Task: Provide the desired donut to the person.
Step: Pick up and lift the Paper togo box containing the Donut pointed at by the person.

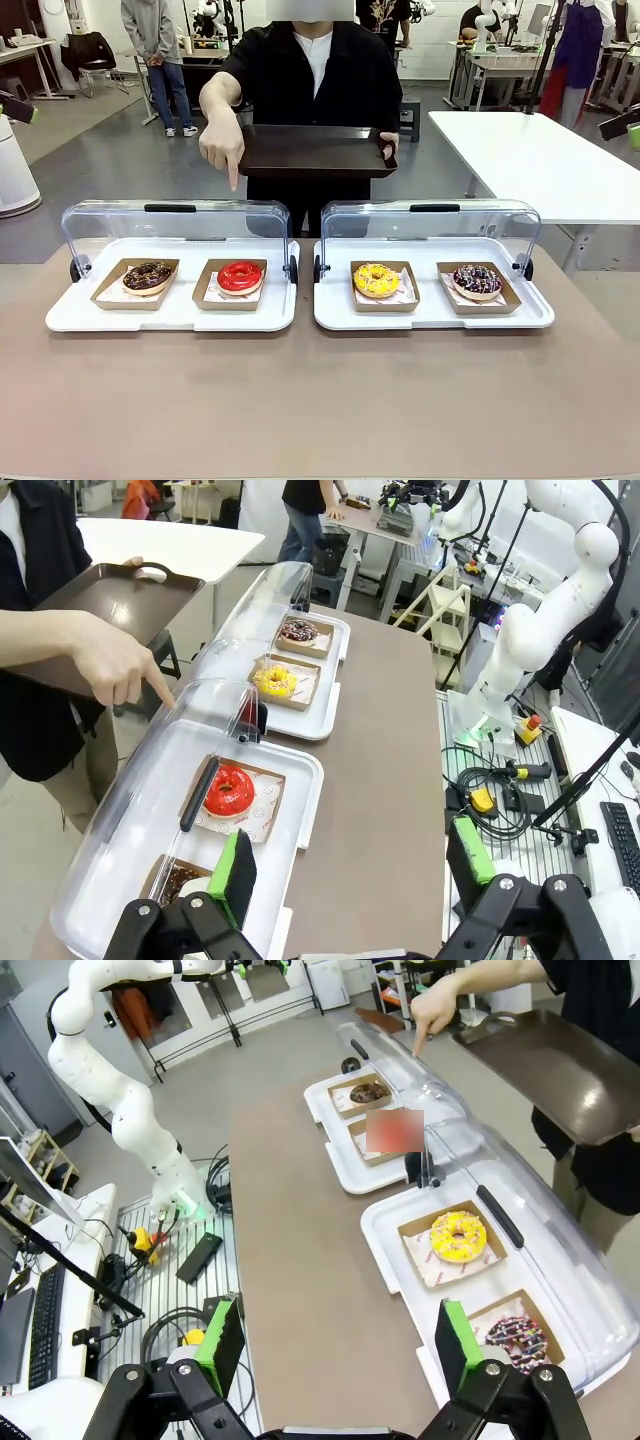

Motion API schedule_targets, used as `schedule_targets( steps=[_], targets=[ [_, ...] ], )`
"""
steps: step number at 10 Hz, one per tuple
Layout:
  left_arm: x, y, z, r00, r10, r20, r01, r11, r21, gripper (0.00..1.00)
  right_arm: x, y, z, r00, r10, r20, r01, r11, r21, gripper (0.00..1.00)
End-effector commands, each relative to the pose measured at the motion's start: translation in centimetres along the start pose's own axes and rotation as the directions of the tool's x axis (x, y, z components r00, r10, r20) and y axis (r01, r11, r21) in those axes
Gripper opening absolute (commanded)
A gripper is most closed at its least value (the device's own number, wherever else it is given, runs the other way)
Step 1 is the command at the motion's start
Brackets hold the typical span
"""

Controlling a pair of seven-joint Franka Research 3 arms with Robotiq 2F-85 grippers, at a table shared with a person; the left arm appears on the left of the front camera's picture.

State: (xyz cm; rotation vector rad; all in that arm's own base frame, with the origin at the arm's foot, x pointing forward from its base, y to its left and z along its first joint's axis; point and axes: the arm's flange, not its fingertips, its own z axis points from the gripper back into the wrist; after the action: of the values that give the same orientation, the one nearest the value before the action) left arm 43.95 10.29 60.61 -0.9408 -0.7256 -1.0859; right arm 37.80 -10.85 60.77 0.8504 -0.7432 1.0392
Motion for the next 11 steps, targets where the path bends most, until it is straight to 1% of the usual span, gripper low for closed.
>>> schedule_targets(
  steps=[1, 11],
  targets=[
    [0.16, 0.02, 0.09, 1.0, -0.005, 0.021, 0.005, 1.0, -0.001, 1.0, 0.14, 0.15, 0.02, 1.0, 0.008, 0.007, -0.008, 1.0, 0.006, 1.0],
    [0.16, 0.02, 0.09, 1.0, -0.005, 0.021, 0.005, 1.0, -0.001, 1.0, 0.14, 0.15, 0.02, 1.0, 0.008, 0.007, -0.008, 1.0, 0.006, 1.0]
  ],
)
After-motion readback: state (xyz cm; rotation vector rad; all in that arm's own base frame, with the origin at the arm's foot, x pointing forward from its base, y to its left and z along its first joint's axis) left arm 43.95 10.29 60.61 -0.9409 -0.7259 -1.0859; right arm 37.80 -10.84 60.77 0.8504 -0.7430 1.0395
